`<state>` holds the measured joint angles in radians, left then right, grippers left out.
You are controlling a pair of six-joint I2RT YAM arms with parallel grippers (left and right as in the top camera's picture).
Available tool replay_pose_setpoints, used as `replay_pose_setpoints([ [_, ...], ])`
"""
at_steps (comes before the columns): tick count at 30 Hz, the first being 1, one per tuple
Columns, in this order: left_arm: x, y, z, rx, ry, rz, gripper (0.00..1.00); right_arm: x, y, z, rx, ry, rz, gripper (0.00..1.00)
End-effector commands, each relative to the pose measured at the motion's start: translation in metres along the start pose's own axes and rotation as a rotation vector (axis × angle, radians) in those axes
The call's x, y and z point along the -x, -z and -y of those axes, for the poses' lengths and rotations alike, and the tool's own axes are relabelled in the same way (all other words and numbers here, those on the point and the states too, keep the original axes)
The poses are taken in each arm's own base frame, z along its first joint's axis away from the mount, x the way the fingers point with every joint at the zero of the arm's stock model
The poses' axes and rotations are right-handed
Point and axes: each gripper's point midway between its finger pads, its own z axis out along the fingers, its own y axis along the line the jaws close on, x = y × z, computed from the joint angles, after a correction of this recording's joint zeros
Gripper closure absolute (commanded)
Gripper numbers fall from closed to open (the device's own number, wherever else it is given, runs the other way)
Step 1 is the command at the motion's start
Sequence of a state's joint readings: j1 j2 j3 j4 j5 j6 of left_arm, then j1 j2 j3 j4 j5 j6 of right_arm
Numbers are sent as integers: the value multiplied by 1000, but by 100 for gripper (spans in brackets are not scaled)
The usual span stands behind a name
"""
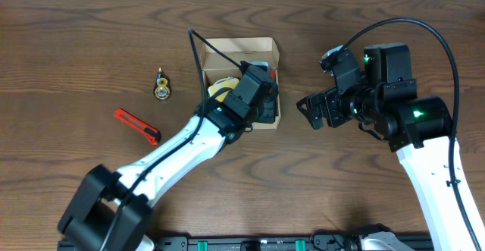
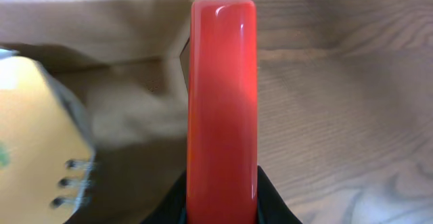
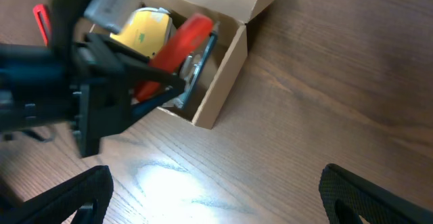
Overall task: Pack container
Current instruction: 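Carry the stapler into the box and release it with the left gripper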
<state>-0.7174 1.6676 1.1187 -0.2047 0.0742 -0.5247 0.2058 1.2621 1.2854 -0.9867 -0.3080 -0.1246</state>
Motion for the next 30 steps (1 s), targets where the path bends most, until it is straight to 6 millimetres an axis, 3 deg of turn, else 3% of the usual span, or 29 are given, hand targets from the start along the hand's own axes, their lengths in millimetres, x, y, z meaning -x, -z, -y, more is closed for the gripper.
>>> replay_pose_setpoints([
  [1, 10, -6, -3, 33, 48, 35, 94, 2, 5, -2, 7, 12, 18, 1],
  [18, 2, -38, -10, 46, 51, 23, 94, 2, 5, -2, 7, 12, 18, 1],
  [25, 11, -38, -3, 17, 50, 59, 52, 2, 5, -2, 7, 12, 18, 1],
  [30, 16, -34, 1, 4, 50, 76, 44, 2, 5, -2, 7, 12, 18, 1],
])
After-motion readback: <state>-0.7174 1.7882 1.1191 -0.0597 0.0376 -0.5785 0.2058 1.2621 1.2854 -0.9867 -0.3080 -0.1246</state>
